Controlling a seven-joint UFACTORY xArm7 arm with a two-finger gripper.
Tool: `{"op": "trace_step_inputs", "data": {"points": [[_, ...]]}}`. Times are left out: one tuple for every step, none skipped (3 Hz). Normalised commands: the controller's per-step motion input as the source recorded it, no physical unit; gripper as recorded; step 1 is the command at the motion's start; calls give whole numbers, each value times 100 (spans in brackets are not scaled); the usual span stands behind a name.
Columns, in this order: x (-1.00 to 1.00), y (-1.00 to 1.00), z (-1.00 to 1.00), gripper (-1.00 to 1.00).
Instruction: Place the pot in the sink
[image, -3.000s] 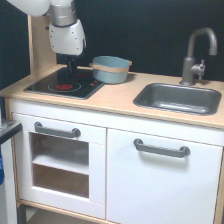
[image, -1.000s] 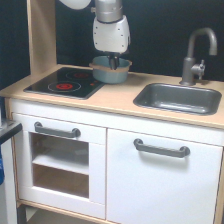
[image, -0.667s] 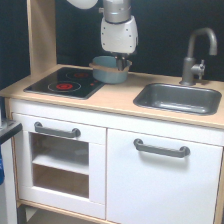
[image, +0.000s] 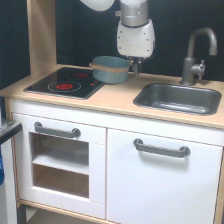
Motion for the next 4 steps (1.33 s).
{"op": "trace_step_inputs", "data": {"points": [[99,22,-49,-100],[68,21,-29,-92],[-18,28,-18,28],[-26,3,-7,93]]}}
